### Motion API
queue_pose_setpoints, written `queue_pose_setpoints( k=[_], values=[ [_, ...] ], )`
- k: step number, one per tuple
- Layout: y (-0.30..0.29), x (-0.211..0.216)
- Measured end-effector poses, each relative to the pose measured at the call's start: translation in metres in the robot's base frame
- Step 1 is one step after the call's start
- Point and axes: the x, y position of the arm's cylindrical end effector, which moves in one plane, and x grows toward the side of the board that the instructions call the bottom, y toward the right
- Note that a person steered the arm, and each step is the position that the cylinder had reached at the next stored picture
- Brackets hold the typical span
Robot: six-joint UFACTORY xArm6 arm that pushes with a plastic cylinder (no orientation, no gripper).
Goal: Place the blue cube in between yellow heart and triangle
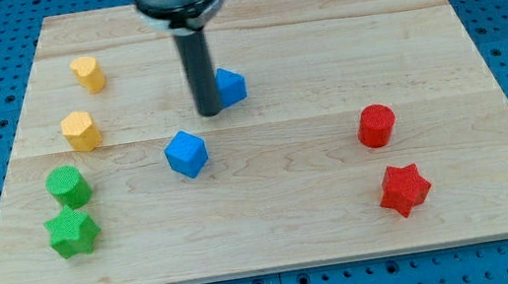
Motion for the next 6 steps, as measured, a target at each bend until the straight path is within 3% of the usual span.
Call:
queue_pose_setpoints(
  k=[2,3,5,6],
  values=[
    [0.031,-0.072],
    [0.042,-0.066],
    [0.017,0.077],
    [-0.011,0.099]
  ],
)
